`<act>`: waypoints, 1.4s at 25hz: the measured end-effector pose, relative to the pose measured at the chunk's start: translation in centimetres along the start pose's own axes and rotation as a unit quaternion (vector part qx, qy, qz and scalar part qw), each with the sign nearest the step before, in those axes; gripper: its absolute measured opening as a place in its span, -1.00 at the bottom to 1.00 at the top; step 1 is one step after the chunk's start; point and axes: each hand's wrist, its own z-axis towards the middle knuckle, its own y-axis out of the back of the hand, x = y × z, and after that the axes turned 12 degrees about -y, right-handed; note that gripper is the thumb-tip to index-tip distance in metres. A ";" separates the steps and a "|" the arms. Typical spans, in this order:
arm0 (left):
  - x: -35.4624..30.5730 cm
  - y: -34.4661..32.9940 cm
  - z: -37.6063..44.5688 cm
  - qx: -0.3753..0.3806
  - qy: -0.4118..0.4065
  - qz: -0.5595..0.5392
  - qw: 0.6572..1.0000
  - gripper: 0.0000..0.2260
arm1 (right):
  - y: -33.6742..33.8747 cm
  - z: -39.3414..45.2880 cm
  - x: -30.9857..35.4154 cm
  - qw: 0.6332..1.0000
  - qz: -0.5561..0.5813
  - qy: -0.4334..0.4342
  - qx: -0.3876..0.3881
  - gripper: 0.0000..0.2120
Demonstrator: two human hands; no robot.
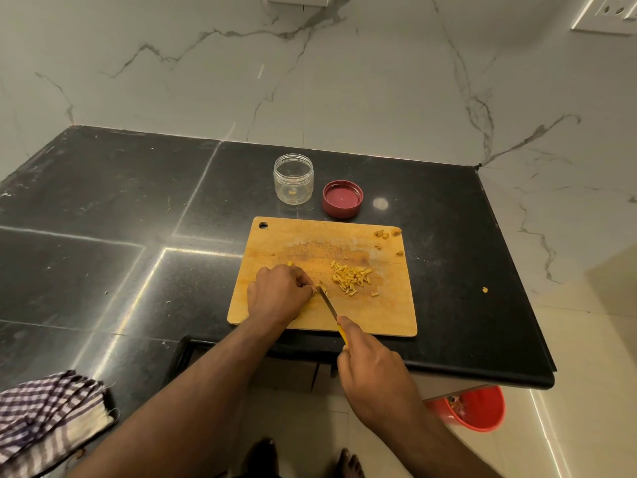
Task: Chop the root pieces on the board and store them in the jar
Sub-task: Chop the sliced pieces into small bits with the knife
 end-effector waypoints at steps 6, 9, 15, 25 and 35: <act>0.4 -0.2 0.6 0.019 0.017 -0.021 0.999 -0.94 | -0.7 1.8 0.7 1.000 -0.008 -0.003 0.010 -0.51; 0.3 -0.2 0.7 0.022 0.024 -0.024 0.999 -0.93 | -0.7 1.6 0.3 1.000 -0.002 -0.006 0.017 -0.52; 0.5 -0.3 0.6 0.021 0.019 -0.029 0.999 -0.94 | 0.1 -1.1 -0.4 0.999 0.040 -0.006 0.013 -0.53; 0.1 -0.1 0.5 0.016 0.024 -0.028 0.999 -0.93 | -0.9 1.4 0.7 1.000 -0.020 -0.001 0.017 -0.51; 0.1 0.0 0.2 0.015 0.026 -0.051 0.998 -0.94 | -0.1 -0.2 -0.1 1.000 0.008 0.002 -0.003 -0.52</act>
